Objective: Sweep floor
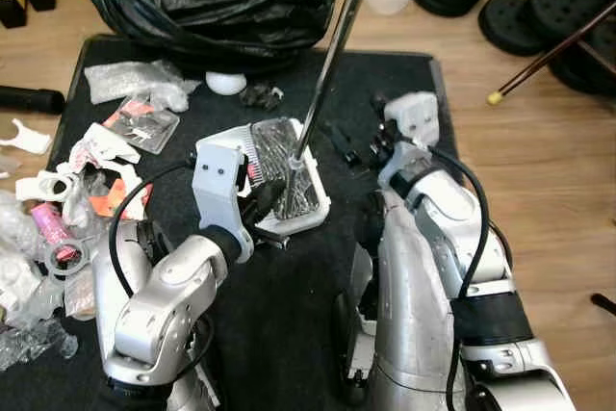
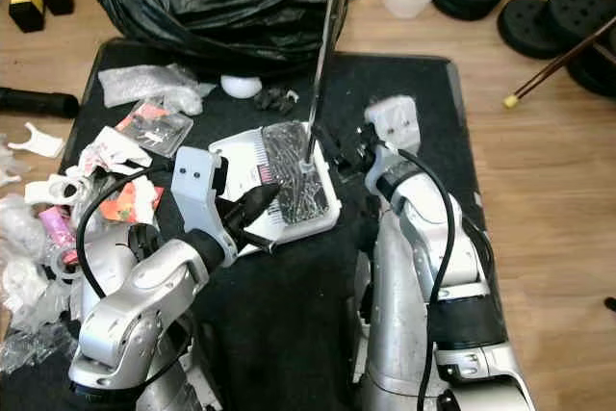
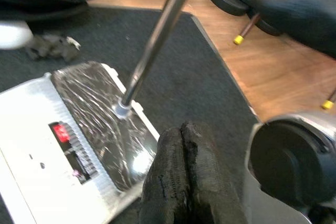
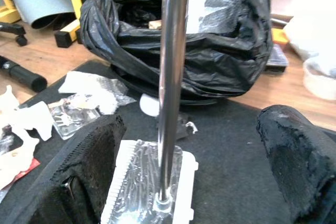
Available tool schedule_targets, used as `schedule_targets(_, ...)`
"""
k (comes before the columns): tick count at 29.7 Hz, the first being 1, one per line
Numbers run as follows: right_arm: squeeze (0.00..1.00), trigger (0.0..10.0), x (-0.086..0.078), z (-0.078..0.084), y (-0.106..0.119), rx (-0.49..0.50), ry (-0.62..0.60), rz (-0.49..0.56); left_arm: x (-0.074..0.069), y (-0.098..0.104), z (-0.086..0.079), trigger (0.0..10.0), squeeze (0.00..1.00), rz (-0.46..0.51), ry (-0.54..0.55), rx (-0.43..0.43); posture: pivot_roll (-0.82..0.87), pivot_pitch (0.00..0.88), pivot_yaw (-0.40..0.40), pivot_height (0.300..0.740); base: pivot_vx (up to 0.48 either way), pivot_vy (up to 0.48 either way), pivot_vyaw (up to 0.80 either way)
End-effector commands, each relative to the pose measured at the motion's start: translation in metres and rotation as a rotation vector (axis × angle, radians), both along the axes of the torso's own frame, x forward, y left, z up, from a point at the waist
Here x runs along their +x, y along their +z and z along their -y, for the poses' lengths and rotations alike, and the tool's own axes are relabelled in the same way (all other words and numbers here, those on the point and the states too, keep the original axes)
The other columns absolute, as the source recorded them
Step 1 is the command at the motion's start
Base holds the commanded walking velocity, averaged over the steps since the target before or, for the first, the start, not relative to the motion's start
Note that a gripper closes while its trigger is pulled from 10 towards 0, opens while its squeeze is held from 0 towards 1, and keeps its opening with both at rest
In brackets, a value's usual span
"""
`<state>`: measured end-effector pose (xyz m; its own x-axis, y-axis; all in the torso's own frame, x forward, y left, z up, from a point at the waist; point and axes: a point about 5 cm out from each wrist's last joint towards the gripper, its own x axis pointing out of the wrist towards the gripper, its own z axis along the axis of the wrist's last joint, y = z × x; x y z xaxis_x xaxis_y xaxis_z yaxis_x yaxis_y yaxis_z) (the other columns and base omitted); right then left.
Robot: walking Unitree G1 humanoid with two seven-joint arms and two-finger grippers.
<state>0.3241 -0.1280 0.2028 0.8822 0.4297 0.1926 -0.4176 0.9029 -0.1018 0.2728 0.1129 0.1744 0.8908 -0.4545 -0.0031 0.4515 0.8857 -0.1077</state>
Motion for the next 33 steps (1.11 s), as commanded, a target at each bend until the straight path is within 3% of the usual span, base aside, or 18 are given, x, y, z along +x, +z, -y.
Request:
schedule_targets(1,0.0,10.0,-0.007,0.01,-0.006,-0.008,-0.037,-0.036,0.004,-0.005,0.003,10.0,0.0,0.005,-0.025,0.007,-0.13,0.228,-0.139,0.36,0.0,0.0,0.0)
schedule_targets(9,0.0,10.0,-0.028,0.02,-0.024,-0.068,-0.075,-0.071,0.013,-0.008,-0.002,10.0,0.0,0.055,0.079,0.057,-0.14,0.16,-0.157,0.39,0.0,0.0,0.0)
schedule_targets(15,0.0,10.0,-0.04,0.024,-0.033,-0.067,-0.096,-0.104,0.015,-0.012,-0.003,10.0,0.0,0.066,0.116,0.08,-0.15,0.119,-0.159,0.4,0.0,0.0,0.0)
schedule_targets(18,0.0,10.0,-0.054,0.029,-0.048,-0.035,-0.143,-0.157,0.011,-0.023,-0.002,10.0,0.0,0.072,0.128,0.134,-0.15,0.085,-0.145,0.415,0.0,0.0,0.0)
schedule_targets(23,0.0,10.0,-0.052,0.034,-0.051,-0.04,-0.18,-0.164,0.009,-0.032,0.001,10.0,0.0,0.085,0.113,0.187,-0.14,0.066,-0.143,0.43,0.0,0.0,0.0)
schedule_targets(28,0.0,10.0,-0.044,0.036,-0.054,-0.049,-0.207,-0.168,0.016,-0.034,0.008,10.0,0.0,0.149,0.095,0.26,-0.14,0.05,-0.145,0.45,0.0,0.0,0.0)
schedule_targets(33,0.0,10.0,-0.042,0.04,-0.057,-0.037,-0.225,-0.178,0.018,-0.036,0.005,10.0,0.0,0.173,0.116,0.232,-0.13,0.04,-0.156,0.47,0.0,0.0,0.0)
